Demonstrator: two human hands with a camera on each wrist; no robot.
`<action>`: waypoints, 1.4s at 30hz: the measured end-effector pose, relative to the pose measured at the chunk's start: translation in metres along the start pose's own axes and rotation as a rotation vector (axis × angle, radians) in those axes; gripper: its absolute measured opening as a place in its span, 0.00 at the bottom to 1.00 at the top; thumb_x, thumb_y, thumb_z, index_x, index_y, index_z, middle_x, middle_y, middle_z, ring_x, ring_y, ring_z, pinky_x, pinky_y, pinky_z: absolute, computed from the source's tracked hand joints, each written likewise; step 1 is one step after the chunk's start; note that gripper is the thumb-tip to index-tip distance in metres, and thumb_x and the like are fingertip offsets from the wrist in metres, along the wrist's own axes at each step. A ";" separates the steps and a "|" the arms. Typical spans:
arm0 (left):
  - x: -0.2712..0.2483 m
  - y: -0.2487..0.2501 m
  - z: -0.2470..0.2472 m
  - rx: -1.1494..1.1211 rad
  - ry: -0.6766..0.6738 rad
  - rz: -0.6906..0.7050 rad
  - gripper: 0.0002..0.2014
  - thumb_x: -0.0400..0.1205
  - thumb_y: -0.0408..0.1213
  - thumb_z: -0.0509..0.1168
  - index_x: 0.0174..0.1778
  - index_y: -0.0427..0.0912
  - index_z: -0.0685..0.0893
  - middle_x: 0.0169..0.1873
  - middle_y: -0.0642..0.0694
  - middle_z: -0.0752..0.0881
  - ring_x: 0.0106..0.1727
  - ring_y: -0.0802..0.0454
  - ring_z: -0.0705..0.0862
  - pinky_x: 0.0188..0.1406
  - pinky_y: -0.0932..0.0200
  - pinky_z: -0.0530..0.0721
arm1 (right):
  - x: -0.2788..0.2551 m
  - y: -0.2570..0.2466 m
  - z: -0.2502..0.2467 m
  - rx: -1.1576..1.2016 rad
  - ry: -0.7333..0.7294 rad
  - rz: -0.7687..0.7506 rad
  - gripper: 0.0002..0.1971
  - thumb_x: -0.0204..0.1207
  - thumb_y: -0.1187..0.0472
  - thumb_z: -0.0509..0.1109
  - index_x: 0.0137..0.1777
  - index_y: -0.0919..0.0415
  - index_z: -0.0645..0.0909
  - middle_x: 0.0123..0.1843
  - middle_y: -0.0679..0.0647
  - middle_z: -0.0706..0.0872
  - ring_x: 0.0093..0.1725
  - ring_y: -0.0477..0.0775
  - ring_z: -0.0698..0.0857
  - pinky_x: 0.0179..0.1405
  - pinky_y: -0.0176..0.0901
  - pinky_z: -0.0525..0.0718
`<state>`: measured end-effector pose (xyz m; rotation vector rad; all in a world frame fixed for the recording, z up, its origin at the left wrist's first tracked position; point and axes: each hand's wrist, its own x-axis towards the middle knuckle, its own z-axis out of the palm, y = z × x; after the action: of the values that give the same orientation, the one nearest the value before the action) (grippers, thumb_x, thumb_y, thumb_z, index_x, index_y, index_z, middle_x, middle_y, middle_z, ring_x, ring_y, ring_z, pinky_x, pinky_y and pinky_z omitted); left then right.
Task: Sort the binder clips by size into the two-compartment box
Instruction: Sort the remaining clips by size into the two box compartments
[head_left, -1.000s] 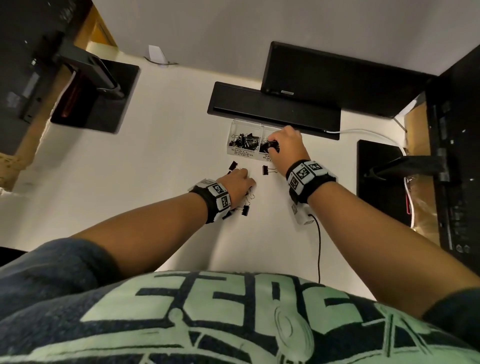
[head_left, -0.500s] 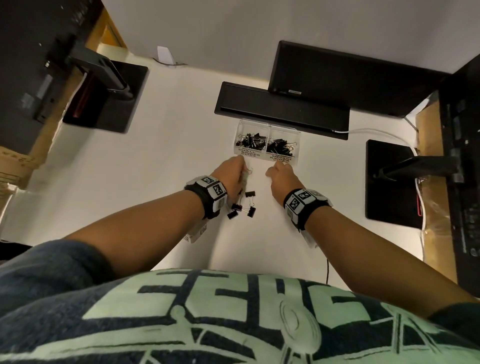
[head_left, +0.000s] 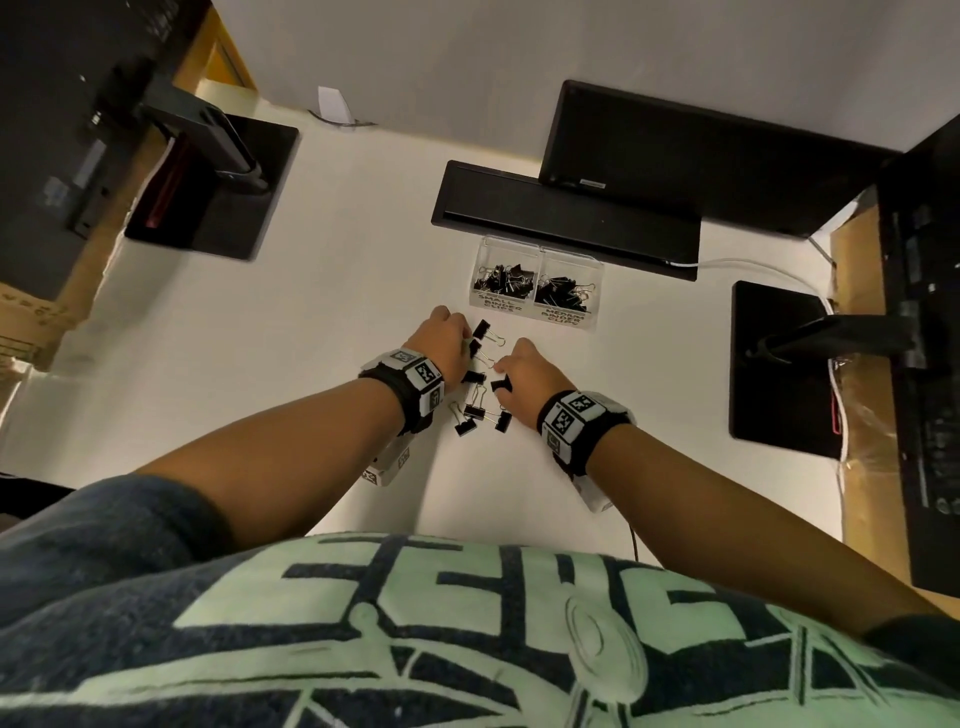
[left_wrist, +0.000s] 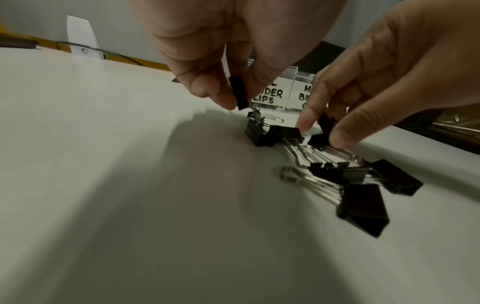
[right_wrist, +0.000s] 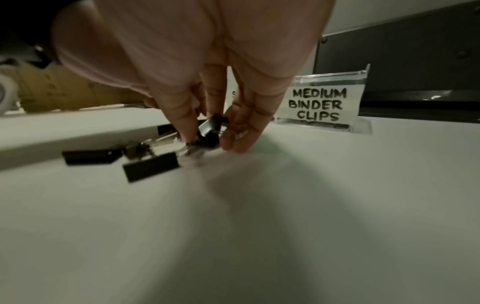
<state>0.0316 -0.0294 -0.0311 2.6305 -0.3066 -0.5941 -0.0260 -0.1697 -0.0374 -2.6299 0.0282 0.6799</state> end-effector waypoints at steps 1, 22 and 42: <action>0.001 0.000 0.002 0.006 0.008 0.005 0.12 0.83 0.37 0.60 0.60 0.38 0.78 0.61 0.39 0.75 0.56 0.41 0.81 0.53 0.50 0.81 | -0.001 0.000 0.003 -0.025 -0.003 0.000 0.18 0.80 0.61 0.64 0.69 0.64 0.76 0.67 0.59 0.70 0.54 0.61 0.82 0.57 0.52 0.83; 0.004 0.005 0.010 0.027 -0.077 0.024 0.12 0.80 0.34 0.64 0.59 0.36 0.78 0.60 0.40 0.76 0.59 0.41 0.80 0.57 0.50 0.81 | 0.010 0.016 -0.073 0.351 0.348 0.085 0.09 0.77 0.62 0.70 0.56 0.61 0.83 0.53 0.52 0.84 0.47 0.45 0.78 0.46 0.32 0.74; 0.005 0.008 0.005 -0.014 -0.047 0.140 0.05 0.81 0.33 0.60 0.41 0.36 0.77 0.41 0.44 0.76 0.41 0.47 0.76 0.42 0.53 0.76 | -0.018 -0.001 -0.020 0.014 -0.160 -0.079 0.07 0.74 0.54 0.70 0.48 0.54 0.78 0.50 0.49 0.77 0.49 0.52 0.78 0.52 0.47 0.80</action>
<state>0.0331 -0.0396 -0.0334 2.5587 -0.4944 -0.6099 -0.0328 -0.1780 -0.0129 -2.5398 -0.1165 0.8570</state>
